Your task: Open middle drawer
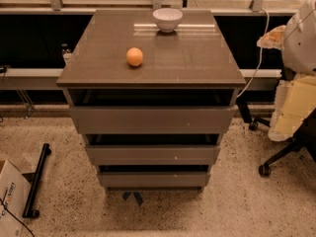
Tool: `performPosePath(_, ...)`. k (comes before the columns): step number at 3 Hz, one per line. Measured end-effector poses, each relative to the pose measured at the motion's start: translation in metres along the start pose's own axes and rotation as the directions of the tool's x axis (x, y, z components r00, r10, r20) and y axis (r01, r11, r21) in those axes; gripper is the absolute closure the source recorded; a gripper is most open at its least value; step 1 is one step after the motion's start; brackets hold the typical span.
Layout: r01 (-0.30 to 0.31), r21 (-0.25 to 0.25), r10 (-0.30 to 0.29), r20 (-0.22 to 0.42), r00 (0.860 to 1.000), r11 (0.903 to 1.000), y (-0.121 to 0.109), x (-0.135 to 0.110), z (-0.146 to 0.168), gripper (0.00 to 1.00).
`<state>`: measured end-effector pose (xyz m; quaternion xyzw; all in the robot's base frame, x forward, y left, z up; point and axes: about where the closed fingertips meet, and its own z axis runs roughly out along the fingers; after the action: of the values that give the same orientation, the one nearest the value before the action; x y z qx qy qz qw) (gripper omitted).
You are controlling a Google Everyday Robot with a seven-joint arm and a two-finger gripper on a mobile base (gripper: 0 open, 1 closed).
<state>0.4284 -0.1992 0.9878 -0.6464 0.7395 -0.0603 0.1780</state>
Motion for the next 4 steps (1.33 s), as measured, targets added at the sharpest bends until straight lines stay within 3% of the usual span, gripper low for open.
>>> performPosePath(1,0.002,0.001,-0.002,0.002,1.000,1.0000,0.000,0.000,0.001,0.00)
performPosePath(2,0.032,0.024,-0.033,0.048,0.998,0.9992,0.006,-0.006,0.014,0.00)
performPosePath(3,0.033,0.032,-0.037,0.125,0.991,0.9989,0.017,-0.009,0.044,0.00)
performPosePath(4,-0.029,0.013,0.025,0.209,0.978,0.9995,0.033,-0.006,0.095,0.00)
